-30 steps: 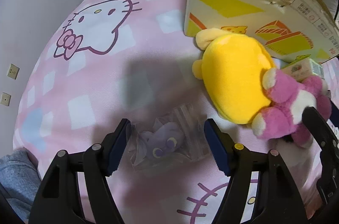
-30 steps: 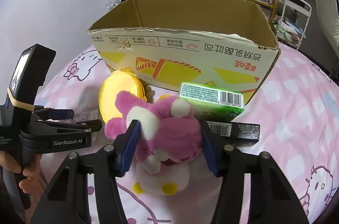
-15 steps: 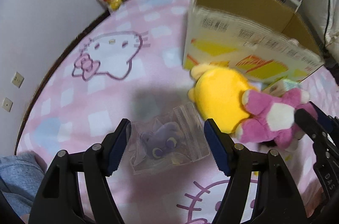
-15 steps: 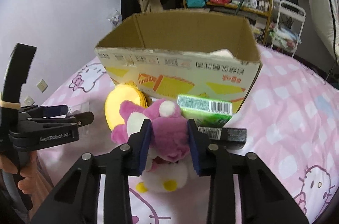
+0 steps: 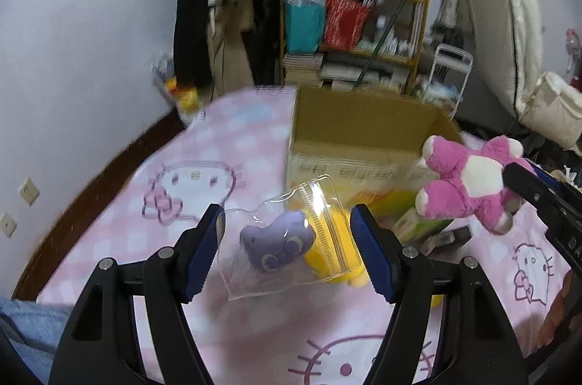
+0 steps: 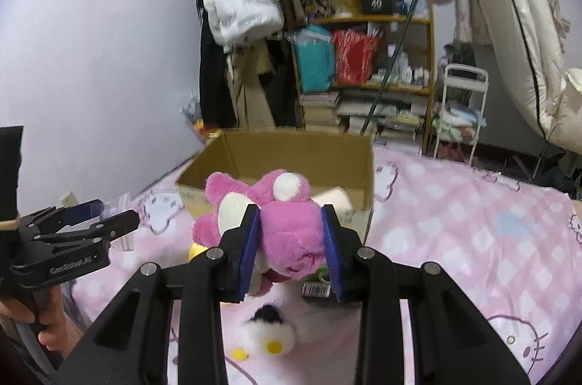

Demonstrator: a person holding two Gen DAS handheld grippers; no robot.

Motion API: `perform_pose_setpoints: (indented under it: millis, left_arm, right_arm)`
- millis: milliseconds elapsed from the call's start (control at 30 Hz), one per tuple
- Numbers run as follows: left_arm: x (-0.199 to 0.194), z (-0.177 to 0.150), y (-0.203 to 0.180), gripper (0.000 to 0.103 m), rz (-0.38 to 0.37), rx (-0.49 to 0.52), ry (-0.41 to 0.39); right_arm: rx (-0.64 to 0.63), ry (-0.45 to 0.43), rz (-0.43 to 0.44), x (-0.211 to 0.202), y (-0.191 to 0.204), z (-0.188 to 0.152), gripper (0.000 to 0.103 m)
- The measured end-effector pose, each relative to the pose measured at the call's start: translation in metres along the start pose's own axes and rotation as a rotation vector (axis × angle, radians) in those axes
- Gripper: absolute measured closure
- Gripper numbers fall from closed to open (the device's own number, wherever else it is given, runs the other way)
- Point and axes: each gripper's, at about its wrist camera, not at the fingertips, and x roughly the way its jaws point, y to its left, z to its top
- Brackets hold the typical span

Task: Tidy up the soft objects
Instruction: 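Lift the pink plush and clear bag with both grippers over the box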

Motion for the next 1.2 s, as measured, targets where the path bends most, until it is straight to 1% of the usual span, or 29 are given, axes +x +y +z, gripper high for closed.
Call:
perform_pose_setpoints:
  millis: [67, 167, 433, 500, 800, 900, 1000, 1067, 1200]
  left_arm:
    - [-0.011, 0.007, -0.005, 0.032, -0.005, 0.034, -0.056]
    - [-0.021, 0.016, -0.009, 0.032, -0.008, 0.065, -0.115]
    - [-0.036, 0.045, -0.019, 0.032, 0.012, 0.109, -0.231]
    - [-0.038, 0.052, -0.022, 0.032, 0.023, 0.114, -0.249]
    - [-0.041, 0.084, -0.030, 0.032, -0.006, 0.141, -0.336]
    - [-0.038, 0.091, -0.033, 0.032, -0.014, 0.143, -0.352]
    - [-0.034, 0.097, -0.037, 0.032, -0.019, 0.155, -0.367]
    - [-0.028, 0.098, -0.041, 0.032, -0.025, 0.169, -0.379]
    - [-0.014, 0.091, -0.044, 0.032, -0.015, 0.182, -0.376]
  right_arm:
    - [-0.004, -0.029, -0.009, -0.005, -0.002, 0.005, 0.068]
    - [-0.003, -0.060, -0.014, -0.010, -0.004, 0.012, 0.068]
    - [-0.017, -0.116, -0.020, -0.013, -0.003, 0.037, 0.068]
    - [-0.027, -0.132, -0.023, -0.012, -0.003, 0.046, 0.068]
    - [-0.076, -0.199, -0.051, -0.015, -0.003, 0.081, 0.067]
    - [-0.080, -0.218, -0.058, -0.013, -0.005, 0.089, 0.067]
    - [-0.071, -0.232, -0.057, -0.010, -0.006, 0.091, 0.067]
    - [-0.069, -0.233, -0.050, -0.006, -0.006, 0.086, 0.067]
    - [-0.049, -0.207, -0.036, 0.009, -0.008, 0.072, 0.067]
